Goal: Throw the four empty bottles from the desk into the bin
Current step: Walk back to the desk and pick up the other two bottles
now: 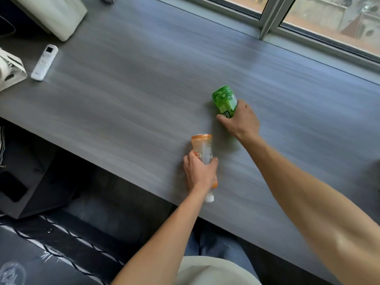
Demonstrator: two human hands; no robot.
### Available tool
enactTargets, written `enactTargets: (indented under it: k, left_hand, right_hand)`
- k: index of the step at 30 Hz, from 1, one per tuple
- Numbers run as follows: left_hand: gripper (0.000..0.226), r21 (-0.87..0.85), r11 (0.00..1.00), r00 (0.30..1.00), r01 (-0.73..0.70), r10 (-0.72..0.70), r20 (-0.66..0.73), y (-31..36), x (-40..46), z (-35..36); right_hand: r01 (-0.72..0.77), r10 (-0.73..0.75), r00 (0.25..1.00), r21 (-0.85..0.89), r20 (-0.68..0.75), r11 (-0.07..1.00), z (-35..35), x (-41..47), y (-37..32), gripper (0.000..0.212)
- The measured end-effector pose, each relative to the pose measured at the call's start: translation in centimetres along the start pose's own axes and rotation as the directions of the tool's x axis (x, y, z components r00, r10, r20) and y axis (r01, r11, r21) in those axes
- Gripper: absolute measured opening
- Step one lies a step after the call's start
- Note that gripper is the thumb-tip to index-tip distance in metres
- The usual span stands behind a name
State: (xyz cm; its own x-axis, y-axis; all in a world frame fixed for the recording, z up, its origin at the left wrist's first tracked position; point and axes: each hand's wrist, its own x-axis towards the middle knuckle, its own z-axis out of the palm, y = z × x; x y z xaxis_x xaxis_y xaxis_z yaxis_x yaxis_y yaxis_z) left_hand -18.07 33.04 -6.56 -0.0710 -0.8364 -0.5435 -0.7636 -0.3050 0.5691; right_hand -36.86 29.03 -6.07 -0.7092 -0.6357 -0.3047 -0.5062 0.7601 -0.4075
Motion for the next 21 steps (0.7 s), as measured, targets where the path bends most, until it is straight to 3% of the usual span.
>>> enactTargets:
  k: [6, 10, 21]
  left_hand:
    - [0.048, 0.012, 0.999, 0.987, -0.046, 0.043, 0.155, -0.9, -1.1, -4.6]
    - [0.056, 0.155, 0.982, 0.964, -0.107, 0.064, 0.257, -2.1, -2.9, -7.9]
    - [0.041, 0.459, 0.809, 0.847, -0.367, 0.087, 0.524, -8.9, -3.8, -14.1]
  right_hand:
    - [-0.068, 0.057, 0.995, 0.140, 0.084, 0.988, -3.4, -8.9, 4.1, 0.057]
    - [-0.163, 0.130, 0.979, 0.219, 0.159, 0.962, -4.5, -16.4, 7.6, 0.048]
    - [-0.411, 0.358, 0.907, 0.281, 0.223, 0.867, -1.7, -33.3, 13.9, 0.046]
